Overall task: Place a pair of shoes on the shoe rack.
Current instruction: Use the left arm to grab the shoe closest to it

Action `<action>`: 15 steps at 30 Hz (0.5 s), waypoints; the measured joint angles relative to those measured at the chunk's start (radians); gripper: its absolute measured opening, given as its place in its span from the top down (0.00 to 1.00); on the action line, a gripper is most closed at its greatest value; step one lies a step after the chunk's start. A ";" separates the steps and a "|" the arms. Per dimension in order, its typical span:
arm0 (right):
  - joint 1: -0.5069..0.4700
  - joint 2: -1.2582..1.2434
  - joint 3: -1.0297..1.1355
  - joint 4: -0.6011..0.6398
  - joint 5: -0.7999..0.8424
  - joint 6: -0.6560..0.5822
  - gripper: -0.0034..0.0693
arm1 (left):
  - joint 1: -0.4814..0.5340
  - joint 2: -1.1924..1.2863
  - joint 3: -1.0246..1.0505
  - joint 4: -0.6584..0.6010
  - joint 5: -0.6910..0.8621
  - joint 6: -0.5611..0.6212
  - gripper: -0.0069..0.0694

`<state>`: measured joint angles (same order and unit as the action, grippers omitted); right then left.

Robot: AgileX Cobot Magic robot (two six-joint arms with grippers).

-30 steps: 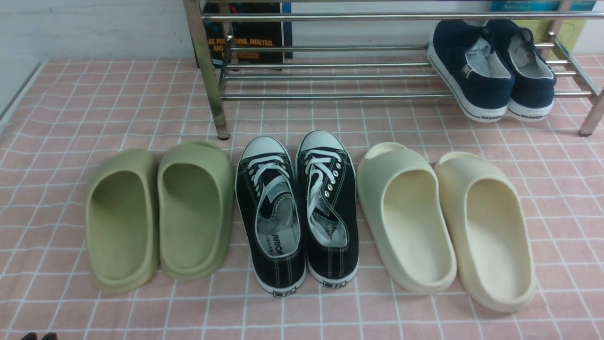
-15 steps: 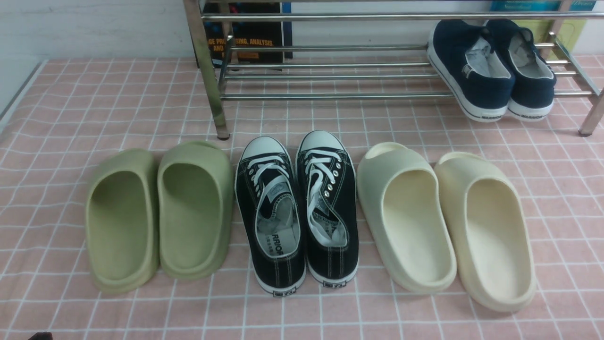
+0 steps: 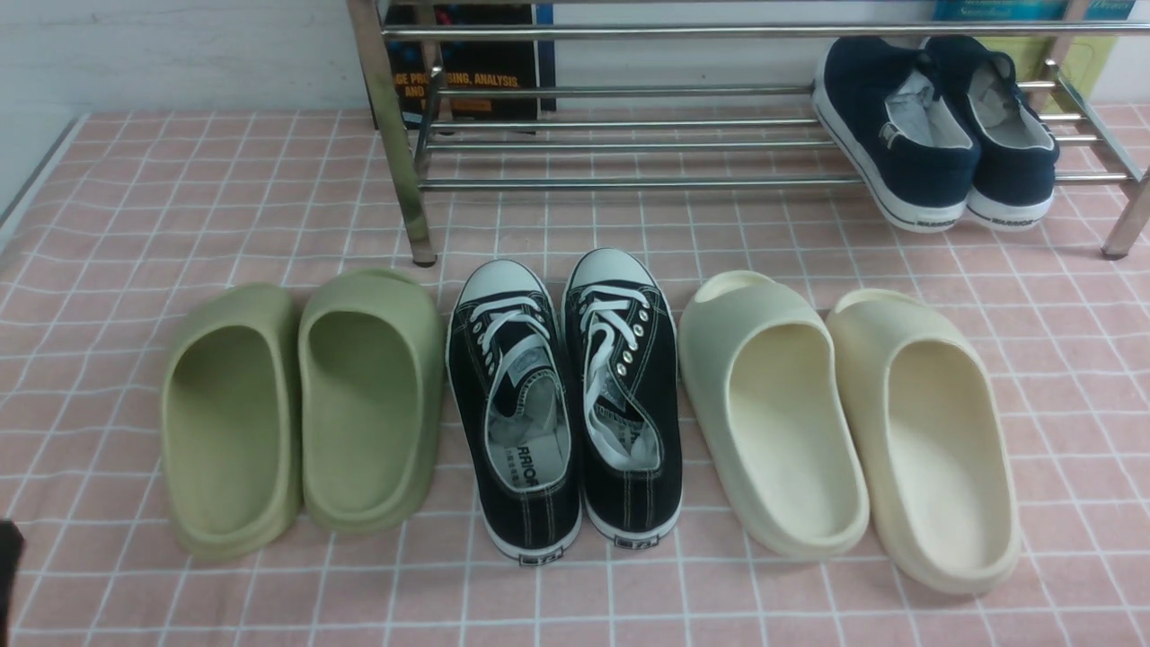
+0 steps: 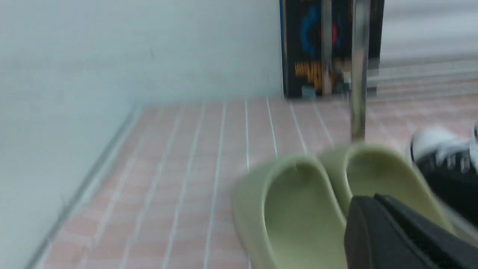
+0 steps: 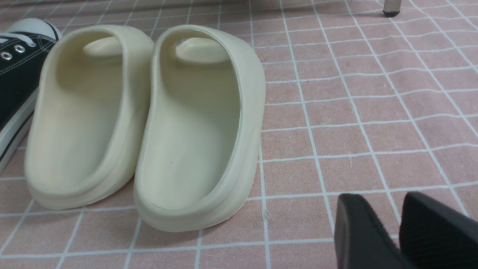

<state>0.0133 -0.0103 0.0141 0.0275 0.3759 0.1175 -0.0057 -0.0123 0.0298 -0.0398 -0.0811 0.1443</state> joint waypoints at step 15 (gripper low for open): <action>0.000 0.000 0.000 0.000 0.000 0.000 0.66 | 0.000 -0.001 -0.093 -0.002 -0.734 -0.366 0.88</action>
<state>0.0133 -0.0103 0.0141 0.0275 0.3759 0.1175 -0.0057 -0.0134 -0.0632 -0.0419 -0.8148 -0.2220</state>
